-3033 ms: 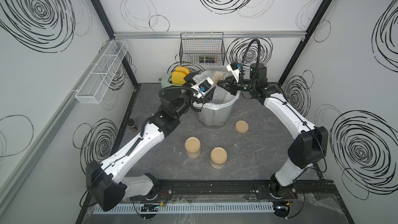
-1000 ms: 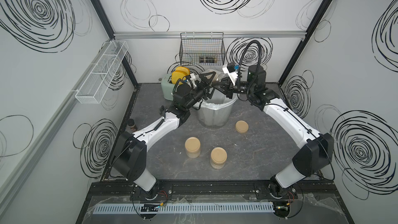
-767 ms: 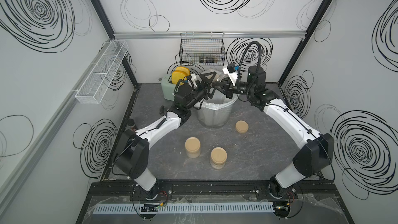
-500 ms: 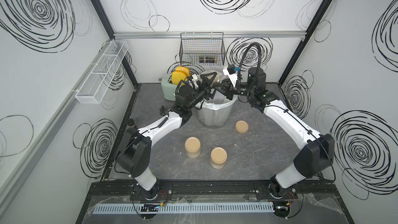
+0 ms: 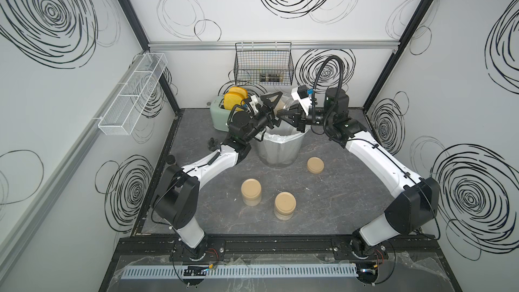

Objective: Empty moldy rice from jars
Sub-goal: Pour the moldy rice from the jar into the trash bin.

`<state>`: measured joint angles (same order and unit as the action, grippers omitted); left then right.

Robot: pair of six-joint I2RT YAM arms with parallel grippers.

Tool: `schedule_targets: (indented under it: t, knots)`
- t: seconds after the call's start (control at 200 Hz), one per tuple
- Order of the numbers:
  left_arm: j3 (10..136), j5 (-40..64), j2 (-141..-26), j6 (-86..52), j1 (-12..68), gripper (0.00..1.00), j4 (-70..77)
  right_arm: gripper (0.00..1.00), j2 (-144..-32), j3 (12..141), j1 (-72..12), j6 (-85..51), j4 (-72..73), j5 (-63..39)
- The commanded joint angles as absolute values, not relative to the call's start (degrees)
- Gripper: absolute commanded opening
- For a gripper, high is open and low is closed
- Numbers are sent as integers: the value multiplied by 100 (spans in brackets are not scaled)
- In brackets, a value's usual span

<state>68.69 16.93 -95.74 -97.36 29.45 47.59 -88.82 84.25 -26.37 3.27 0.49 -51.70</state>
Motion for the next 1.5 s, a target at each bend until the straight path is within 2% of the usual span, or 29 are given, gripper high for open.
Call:
schedule_targets:
  t: [0.0, 0.11, 0.205, 0.23, 0.31, 0.365, 0.5, 0.745, 0.901, 1.081, 1.276, 1.496]
  knots:
    - [7137, 1661, -9660, -9901, 2942, 96, 5411, 0, -8568, 8355, -2851, 406, 156, -6060]
    - [7084, 1593, -9616, -9850, 2986, 100, 5549, 0, -8595, 8325, -2828, 396, 167, -5944]
    - [7075, 1573, -9615, -9827, 3000, 92, 5682, 1, -8624, 8313, -2813, 369, 193, -5818]
    - [7082, 1560, -9623, -9819, 3000, 90, 5705, 6, -8630, 8306, -2814, 346, 202, -5763]
    - [7084, 1518, -9611, -9758, 2991, 85, 5739, 13, -8611, 8256, -2814, 286, 258, -5596]
    - [7100, 1488, -9615, -9682, 2980, 84, 5716, 27, -8578, 8200, -2808, 256, 307, -5496]
    - [7201, 1478, -9587, -9444, 2902, 83, 5525, 51, -8432, 8071, -2746, 209, 408, -5229]
    - [7281, 1459, -9576, -9129, 2774, 82, 5282, 71, -8084, 7740, -2364, -314, 886, -4993]
    - [7474, 1635, -9538, -8611, 2660, 82, 4895, 75, -7603, 7399, -2069, -656, 624, -4410]
    - [7558, 1692, -9431, -7925, 2523, 82, 4291, 78, -6416, 6202, -1763, -1143, 716, -3788]
    - [7720, 1740, -9509, -7429, 2443, 82, 3952, 79, -5337, 5331, -1570, -1272, -64, -3067]
    - [8105, 1795, -9571, -6705, 2446, 82, 3411, 79, -4312, 4174, -1494, -1846, -324, -2632]
